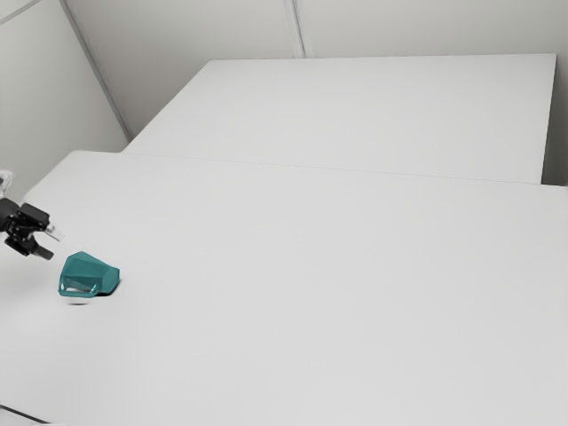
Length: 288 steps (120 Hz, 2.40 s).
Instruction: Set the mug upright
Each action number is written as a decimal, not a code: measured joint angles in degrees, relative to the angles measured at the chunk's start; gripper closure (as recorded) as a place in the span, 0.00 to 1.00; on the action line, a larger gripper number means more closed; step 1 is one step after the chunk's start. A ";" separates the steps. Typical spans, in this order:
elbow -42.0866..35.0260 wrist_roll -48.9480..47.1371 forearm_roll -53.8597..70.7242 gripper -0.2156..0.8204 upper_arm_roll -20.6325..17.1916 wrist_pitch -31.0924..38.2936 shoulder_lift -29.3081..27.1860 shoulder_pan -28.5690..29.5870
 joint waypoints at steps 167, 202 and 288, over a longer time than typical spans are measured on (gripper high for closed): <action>-7.82 6.33 -6.98 0.94 -4.65 1.43 -3.30 0.94; -11.50 4.85 -1.22 0.96 -7.55 2.57 -14.65 -3.94; -28.90 -18.90 27.25 0.97 -17.49 33.07 -30.76 -27.00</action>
